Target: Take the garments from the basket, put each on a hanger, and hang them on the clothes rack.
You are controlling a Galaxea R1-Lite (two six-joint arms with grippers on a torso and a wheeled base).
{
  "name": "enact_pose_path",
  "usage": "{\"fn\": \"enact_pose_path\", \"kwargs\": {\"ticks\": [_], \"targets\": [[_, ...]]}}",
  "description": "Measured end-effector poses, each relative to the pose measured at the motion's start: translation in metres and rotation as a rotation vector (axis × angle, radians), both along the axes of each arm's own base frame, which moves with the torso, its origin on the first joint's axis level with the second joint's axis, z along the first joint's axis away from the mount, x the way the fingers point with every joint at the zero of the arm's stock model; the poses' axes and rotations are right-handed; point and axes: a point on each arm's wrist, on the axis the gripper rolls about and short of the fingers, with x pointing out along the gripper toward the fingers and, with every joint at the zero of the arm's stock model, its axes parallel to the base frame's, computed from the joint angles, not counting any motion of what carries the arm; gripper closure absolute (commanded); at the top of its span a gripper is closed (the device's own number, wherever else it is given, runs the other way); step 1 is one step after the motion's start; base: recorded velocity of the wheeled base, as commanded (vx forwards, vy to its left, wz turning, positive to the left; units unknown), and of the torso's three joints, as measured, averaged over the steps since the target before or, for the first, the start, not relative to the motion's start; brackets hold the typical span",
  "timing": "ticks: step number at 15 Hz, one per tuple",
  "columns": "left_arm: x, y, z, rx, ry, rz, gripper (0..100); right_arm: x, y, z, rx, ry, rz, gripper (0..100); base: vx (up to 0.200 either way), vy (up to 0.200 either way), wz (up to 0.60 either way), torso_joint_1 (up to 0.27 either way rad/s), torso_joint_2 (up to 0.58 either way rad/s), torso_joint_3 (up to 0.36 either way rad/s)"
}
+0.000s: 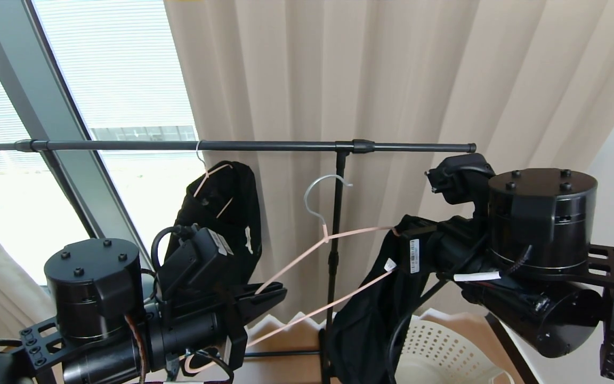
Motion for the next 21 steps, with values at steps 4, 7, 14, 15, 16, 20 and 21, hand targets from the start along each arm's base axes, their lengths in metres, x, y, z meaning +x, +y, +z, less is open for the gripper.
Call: {"fn": "enact_pose_path", "kwargs": {"ticks": [4, 7, 14, 15, 16, 20, 21], "targets": [[0.000, 0.000, 0.000, 0.002, 0.000, 0.001, 100, -0.010, 0.007, 0.004, 0.035, -0.015, 0.013, 100, 0.000, 0.000, 0.00, 0.000, 0.00, 0.000], [-0.005, 0.005, -0.001, -0.003, -0.017, 0.025, 100, -0.005, 0.005, 0.010, 0.087, -0.057, -0.011, 100, 0.000, 0.000, 0.00, 0.000, 0.00, 0.000], [-0.011, 0.020, 0.009, -0.023, -0.064, 0.116, 100, 0.004, -0.003, 0.010, 0.094, -0.065, -0.049, 100, 0.000, 0.000, 0.00, 0.000, 0.00, 0.000], [-0.011, 0.018, 0.009, -0.025, -0.066, 0.109, 100, 0.001, 0.000, 0.010, 0.095, -0.064, -0.034, 100, 0.000, 0.000, 0.00, 0.000, 0.00, 0.000], [-0.011, 0.015, 0.009, -0.024, -0.065, 0.098, 100, -0.002, 0.004, 0.010, 0.096, -0.064, -0.020, 100, 0.000, 0.000, 0.00, 0.000, 0.00, 0.000], [-0.009, 0.006, 0.005, -0.013, -0.050, 0.075, 100, -0.014, 0.017, 0.011, 0.104, -0.064, 0.041, 100, 0.000, 0.000, 0.00, 0.000, 0.00, 0.000], [-0.009, 0.005, 0.004, -0.012, -0.049, 0.073, 100, -0.018, 0.021, 0.012, 0.110, -0.064, 0.062, 100, 0.000, 0.000, 0.00, 0.000, 0.00, 0.000]]}}
